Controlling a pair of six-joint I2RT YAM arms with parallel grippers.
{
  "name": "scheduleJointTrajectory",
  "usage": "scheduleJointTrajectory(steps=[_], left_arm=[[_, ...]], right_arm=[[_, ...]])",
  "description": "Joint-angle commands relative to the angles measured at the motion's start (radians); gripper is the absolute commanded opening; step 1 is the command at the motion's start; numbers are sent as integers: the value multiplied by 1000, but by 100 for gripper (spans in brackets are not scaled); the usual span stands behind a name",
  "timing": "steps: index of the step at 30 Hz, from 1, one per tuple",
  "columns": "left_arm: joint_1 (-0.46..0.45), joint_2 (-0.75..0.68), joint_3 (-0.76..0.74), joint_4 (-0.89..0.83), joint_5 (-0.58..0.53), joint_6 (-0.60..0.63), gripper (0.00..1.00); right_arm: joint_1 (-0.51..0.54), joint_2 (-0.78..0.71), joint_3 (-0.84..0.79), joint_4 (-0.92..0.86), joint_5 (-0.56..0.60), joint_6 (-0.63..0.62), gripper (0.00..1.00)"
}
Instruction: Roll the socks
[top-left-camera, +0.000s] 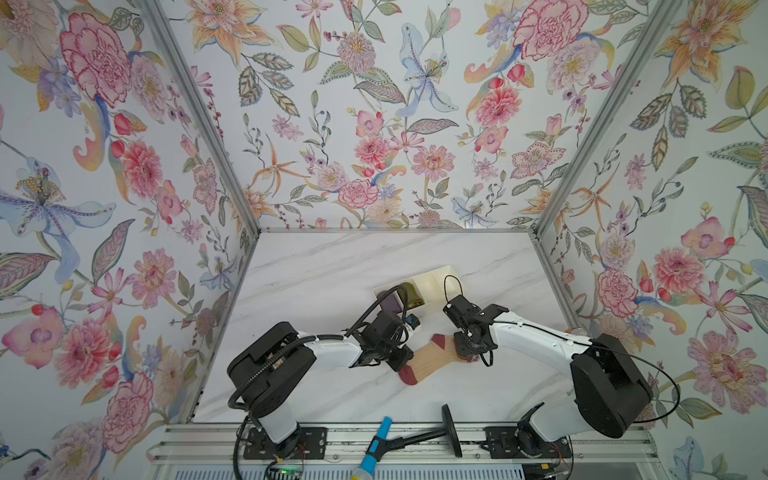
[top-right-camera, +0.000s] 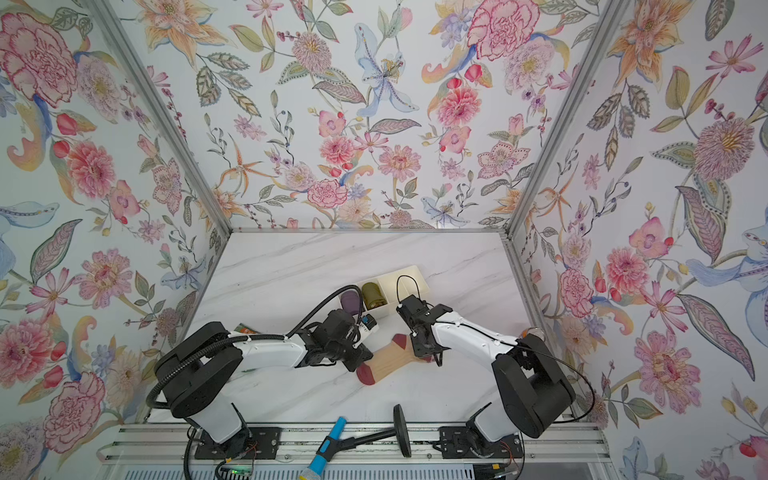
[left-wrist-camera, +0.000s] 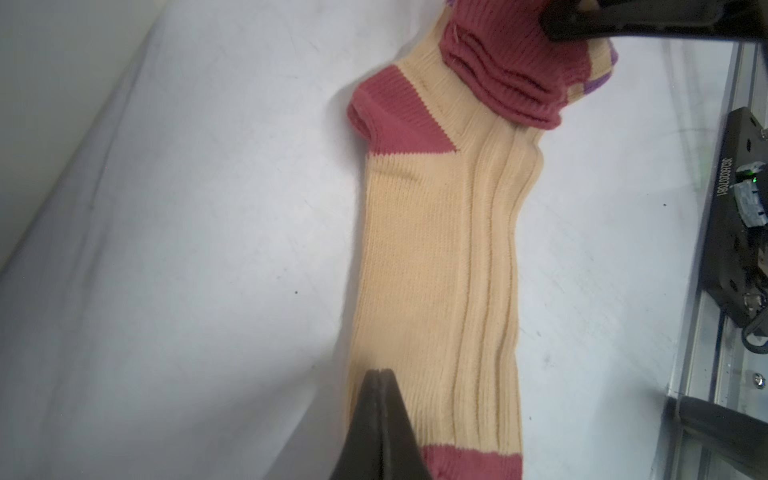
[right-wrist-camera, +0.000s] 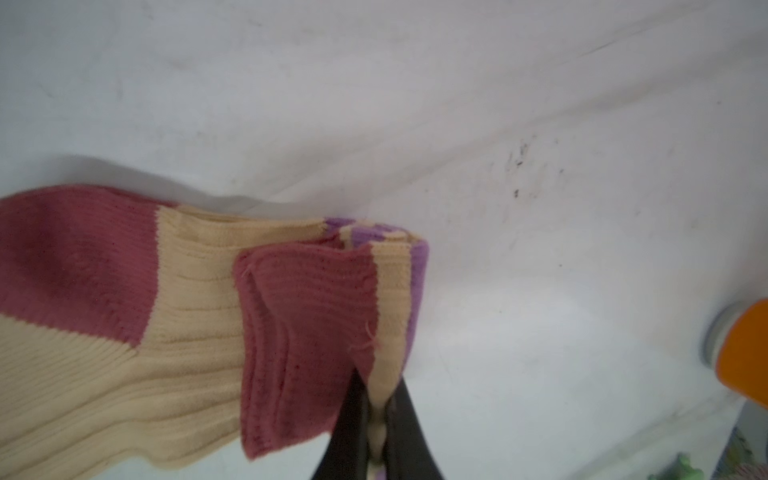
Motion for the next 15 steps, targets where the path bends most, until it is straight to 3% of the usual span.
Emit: scheduleJointTrajectory(steps=[1,15], left_arm=[[18,-39,-20,4,-3,-13,0],[31,-48,-30,11,0,-15,0]], right_arm=[[36,5,34,-62,99,24,8],[180,91,71,-86,225,94,10]])
